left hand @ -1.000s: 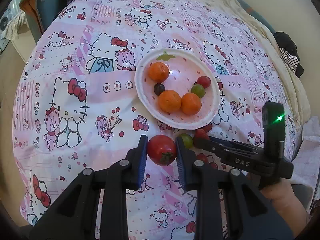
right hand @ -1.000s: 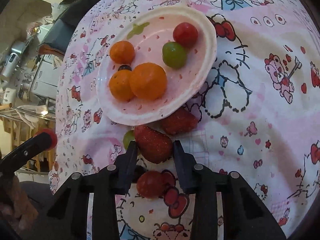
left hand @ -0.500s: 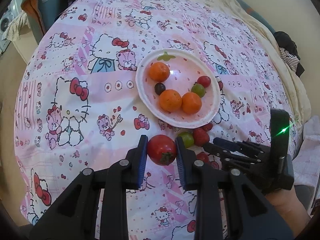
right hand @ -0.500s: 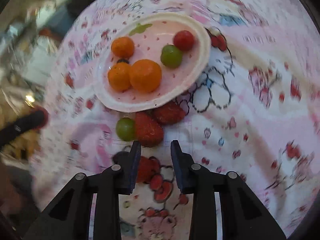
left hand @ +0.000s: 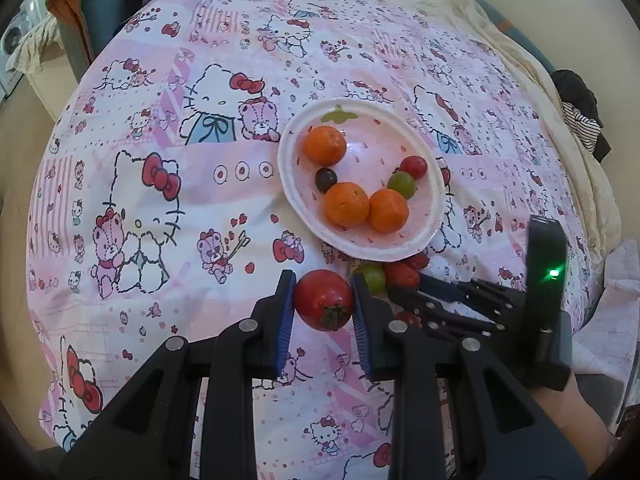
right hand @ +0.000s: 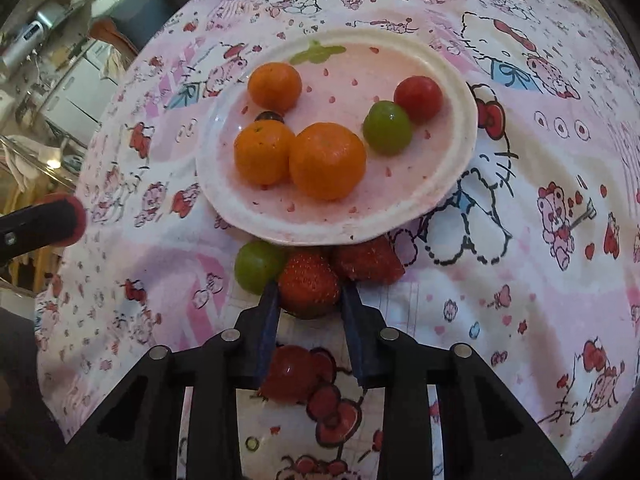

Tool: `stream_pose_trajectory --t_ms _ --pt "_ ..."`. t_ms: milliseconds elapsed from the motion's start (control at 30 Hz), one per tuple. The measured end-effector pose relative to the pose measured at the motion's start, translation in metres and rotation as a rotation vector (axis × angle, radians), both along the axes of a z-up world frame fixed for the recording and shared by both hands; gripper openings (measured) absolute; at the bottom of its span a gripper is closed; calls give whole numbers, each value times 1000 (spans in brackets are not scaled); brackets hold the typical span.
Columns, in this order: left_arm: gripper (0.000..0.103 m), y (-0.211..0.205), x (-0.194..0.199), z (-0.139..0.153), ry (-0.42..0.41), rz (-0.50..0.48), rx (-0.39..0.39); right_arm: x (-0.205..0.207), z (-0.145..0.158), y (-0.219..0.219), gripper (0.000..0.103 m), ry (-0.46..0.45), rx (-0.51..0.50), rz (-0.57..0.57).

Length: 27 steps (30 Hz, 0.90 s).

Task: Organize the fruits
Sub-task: 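Close the right tool on the strawberry and lift it, then lower the tomato onto the plate with the left tool while the right tool drops the strawberry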

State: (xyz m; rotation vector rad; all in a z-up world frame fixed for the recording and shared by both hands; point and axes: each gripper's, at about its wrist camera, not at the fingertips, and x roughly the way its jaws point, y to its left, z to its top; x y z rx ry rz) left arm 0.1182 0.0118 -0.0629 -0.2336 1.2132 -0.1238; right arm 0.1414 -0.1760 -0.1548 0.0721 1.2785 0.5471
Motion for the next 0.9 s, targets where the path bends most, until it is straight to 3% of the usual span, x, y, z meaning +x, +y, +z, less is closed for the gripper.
stream_pose_trajectory --t_ms 333,467,700,900 --pt "23 -6 -1 5 -33 -22 20 -24 30 -22 32 20 108 -35" --pt "23 -7 3 10 -61 -46 37 -22 60 -34 32 -46 182 -83" --pt "23 -7 34 20 -151 -84 44 21 99 -50 32 -131 251 -167" --pt "23 -27 72 4 -202 -149 82 70 86 -53 32 -103 250 -188"
